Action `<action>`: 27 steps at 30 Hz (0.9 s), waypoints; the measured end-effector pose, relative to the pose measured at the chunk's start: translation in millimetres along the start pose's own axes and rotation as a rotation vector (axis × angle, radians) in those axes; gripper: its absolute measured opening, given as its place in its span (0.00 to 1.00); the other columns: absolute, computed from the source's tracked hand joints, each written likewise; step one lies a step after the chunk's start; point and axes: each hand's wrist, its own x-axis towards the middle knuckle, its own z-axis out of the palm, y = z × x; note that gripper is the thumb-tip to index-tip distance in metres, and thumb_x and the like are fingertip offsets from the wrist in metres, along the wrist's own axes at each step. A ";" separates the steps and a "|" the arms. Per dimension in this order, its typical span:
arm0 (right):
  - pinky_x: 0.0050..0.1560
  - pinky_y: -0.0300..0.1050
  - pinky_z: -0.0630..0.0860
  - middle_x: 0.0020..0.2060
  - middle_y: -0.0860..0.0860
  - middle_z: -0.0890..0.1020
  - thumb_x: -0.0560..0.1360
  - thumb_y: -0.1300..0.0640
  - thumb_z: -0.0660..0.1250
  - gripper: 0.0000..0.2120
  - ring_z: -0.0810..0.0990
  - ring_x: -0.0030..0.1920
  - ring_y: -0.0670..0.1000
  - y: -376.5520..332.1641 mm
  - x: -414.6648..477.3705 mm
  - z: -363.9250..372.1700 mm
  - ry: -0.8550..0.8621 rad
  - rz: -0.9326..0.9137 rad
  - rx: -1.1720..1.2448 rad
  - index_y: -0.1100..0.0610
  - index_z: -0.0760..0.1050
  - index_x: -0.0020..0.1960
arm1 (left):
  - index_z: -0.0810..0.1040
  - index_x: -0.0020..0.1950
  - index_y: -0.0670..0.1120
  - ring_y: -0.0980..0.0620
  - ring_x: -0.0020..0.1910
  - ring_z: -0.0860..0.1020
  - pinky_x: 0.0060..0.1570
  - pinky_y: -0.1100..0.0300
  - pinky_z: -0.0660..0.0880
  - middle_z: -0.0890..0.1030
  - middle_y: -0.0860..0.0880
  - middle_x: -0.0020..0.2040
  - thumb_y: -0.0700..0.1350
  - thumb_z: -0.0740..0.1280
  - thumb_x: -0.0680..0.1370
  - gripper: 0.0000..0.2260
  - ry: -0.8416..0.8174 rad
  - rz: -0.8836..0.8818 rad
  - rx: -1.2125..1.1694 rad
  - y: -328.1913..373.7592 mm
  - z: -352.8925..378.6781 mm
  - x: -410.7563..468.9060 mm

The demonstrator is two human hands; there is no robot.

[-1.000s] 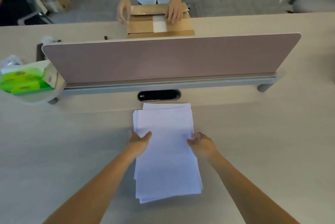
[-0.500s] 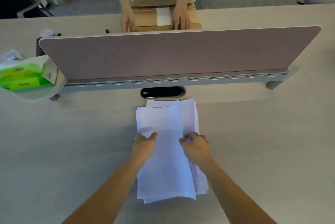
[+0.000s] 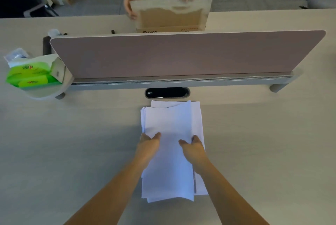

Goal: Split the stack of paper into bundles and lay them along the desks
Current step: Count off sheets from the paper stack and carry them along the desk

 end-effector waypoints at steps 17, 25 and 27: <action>0.46 0.40 0.79 0.49 0.46 0.86 0.80 0.60 0.63 0.09 0.85 0.50 0.47 -50.3 -65.8 6.9 -0.244 -0.523 0.261 0.51 0.80 0.57 | 0.83 0.49 0.44 0.45 0.49 0.84 0.51 0.48 0.80 0.86 0.46 0.47 0.50 0.76 0.69 0.13 -0.052 0.334 -0.704 0.4 -123.4 -29.8; 0.53 0.51 0.82 0.43 0.40 0.86 0.77 0.56 0.68 0.10 0.84 0.48 0.44 -76.5 -105.4 89.1 -0.346 -0.732 0.228 0.42 0.83 0.47 | 0.82 0.36 0.51 0.66 0.32 0.81 0.33 0.69 0.77 0.83 0.61 0.31 0.35 0.73 0.72 0.11 0.230 0.651 -0.687 -39.0 -202.8 -58.6; 0.52 0.52 0.82 0.42 0.40 0.86 0.75 0.61 0.71 0.11 0.85 0.47 0.43 -65.9 -100.5 99.6 -0.365 -0.696 0.167 0.44 0.82 0.48 | 0.84 0.37 0.52 0.64 0.36 0.82 0.35 0.69 0.77 0.85 0.60 0.35 0.38 0.77 0.68 0.09 0.179 0.654 -0.626 -59.8 -211.4 -55.4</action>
